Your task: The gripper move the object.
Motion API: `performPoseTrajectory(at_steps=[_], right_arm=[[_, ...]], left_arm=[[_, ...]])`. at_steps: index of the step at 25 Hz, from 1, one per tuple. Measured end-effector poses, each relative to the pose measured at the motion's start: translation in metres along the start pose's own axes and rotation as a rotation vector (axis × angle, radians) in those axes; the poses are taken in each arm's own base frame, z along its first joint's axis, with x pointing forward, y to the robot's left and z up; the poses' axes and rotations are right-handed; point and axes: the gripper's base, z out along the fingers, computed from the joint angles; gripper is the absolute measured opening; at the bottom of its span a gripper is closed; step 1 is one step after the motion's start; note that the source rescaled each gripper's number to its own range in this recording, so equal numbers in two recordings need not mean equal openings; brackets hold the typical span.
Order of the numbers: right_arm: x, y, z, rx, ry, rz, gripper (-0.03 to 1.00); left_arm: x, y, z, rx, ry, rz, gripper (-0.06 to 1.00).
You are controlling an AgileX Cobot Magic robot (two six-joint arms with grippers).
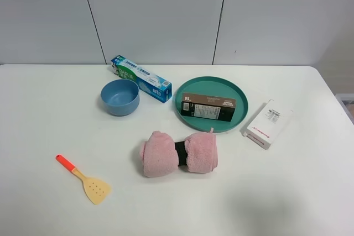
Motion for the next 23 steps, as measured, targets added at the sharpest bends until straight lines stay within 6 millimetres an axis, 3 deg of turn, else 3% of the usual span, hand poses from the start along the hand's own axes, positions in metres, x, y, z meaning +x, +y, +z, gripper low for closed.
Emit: performPoseTrajectory(at_steps=[23], right_arm=[[0.0,0.0,0.0,0.0,0.0,0.0,1.0]], left_arm=[[0.0,0.0,0.0,0.0,0.0,0.0,0.98]])
